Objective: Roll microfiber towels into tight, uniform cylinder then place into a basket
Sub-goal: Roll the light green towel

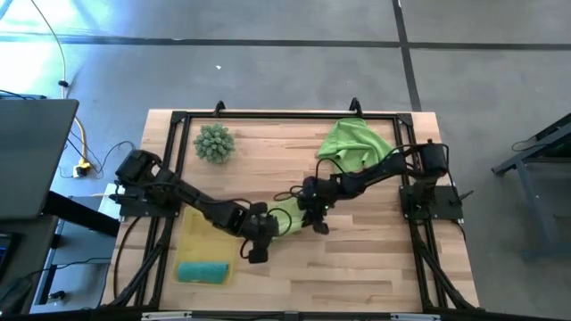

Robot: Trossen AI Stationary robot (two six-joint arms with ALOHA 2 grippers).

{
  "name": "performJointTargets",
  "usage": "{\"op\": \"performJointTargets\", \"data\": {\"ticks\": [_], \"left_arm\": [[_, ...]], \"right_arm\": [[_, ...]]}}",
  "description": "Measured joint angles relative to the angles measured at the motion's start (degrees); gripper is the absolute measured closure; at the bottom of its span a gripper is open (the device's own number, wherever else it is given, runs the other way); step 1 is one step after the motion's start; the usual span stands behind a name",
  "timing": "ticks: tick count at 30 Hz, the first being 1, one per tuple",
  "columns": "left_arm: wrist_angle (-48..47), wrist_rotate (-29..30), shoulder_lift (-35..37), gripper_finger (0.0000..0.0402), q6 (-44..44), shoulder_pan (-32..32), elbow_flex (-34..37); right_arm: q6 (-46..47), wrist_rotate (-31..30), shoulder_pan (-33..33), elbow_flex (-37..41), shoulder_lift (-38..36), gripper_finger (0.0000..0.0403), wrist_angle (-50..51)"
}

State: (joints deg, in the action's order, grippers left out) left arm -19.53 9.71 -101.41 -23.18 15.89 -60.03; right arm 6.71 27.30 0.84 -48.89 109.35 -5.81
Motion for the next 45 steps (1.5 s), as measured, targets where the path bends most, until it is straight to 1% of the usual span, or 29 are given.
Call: {"op": "performJointTargets", "data": {"ticks": [3,7,10,16,19,22,24,27,29,32,35,38,40,42,45], "left_arm": [[0.1,7.1,0.0,0.0264,4.0,1.4,0.0],[2.4,11.5,-0.7,0.0264,9.7,3.2,-0.1],[4.6,15.5,-2.4,0.0264,12.5,3.9,-0.2],[5.7,19.9,-6.9,0.0264,12.8,3.0,-0.1],[5.0,21.1,-8.4,0.0264,11.0,1.8,-0.1],[5.4,18.2,-9.3,0.0264,8.1,0.4,-0.2],[5.0,15.1,-9.3,0.0264,5.2,-0.7,-0.3],[4.0,9.5,-9.1,0.0264,0.5,-2.8,-0.4],[3.6,6.2,-9.1,0.0264,-1.5,-4.1,-0.4],[3.6,-0.1,-9.1,0.0264,-2.6,-6.2,-0.5],[3.5,-4.9,-8.9,0.0264,-4.6,-8.0,-0.5],[3.6,-7.5,-8.9,0.0264,-6.5,-9.4,-0.5],[3.6,-8.8,-8.9,0.0264,-7.9,-10.3,-0.5],[3.7,-10.5,-8.9,0.0264,-8.8,-11.2,-0.5],[3.7,-13.1,-8.9,0.0264,-9.7,-12.4,-0.4]], "right_arm": [[3.6,1.5,-1.2,0.1,0.1,0.0390,0.3],[7.9,1.8,-2.3,0.1,0.0,0.0389,0.6],[8.5,1.5,-2.4,0.1,0.0,0.0389,0.7],[8.5,1.3,-2.4,0.1,0.0,0.0389,0.7],[8.2,1.2,-2.4,0.1,0.0,0.0389,0.7],[6.1,1.0,-2.4,0.1,0.0,0.0387,0.7],[3.9,1.1,-2.4,0.1,0.0,0.0377,0.7],[2.3,2.7,-2.5,0.1,-0.9,0.0349,0.7],[1.4,2.7,-2.5,0.2,-2.0,0.0328,1.5],[-3.1,3.2,-2.5,0.3,-5.2,0.0303,5.1],[-6.1,2.4,-1.8,0.3,-9.5,0.0292,11.1],[-10.9,-3.1,0.4,0.3,-14.0,0.0291,16.6],[-14.1,-8.9,2.7,0.3,-16.5,0.0291,17.8],[-17.1,-14.6,5.7,0.3,-18.1,0.0291,17.5],[-22.2,-24.1,10.5,0.3,-18.5,0.0291,15.3]]}}
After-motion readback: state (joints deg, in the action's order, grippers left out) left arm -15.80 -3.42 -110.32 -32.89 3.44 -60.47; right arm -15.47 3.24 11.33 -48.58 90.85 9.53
